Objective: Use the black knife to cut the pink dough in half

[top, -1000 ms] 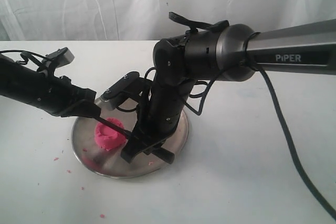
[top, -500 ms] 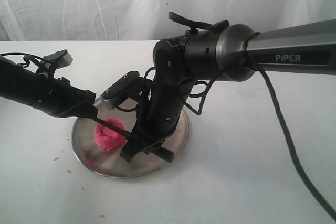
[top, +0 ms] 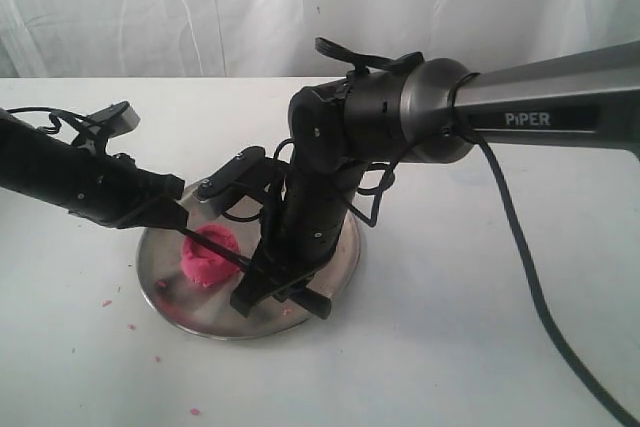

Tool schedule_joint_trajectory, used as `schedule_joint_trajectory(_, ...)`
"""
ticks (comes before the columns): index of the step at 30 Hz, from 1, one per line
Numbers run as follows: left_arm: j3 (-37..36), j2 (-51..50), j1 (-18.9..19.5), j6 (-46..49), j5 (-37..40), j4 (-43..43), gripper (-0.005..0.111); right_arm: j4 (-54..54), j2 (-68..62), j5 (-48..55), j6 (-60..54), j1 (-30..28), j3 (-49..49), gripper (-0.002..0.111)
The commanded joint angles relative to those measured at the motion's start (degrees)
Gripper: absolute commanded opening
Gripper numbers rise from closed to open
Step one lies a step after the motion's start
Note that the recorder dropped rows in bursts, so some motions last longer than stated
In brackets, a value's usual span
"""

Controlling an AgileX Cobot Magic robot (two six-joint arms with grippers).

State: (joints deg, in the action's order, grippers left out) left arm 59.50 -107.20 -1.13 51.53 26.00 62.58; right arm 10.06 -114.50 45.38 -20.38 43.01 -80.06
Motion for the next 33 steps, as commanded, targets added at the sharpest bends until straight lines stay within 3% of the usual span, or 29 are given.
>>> schedule_joint_trajectory(1, -0.39, -2.36, -0.18, -0.17, 0.14, -0.04, 0.0, -0.34, 0.08, -0.23, -0.43, -0.18, -0.15, 0.0)
schedule_joint_trajectory(33, -0.39, -3.57, -0.18, 0.94, 0.14, 0.4, 0.0, 0.6, -3.3, 5.36, 0.07, -0.18, -0.37, 0.0)
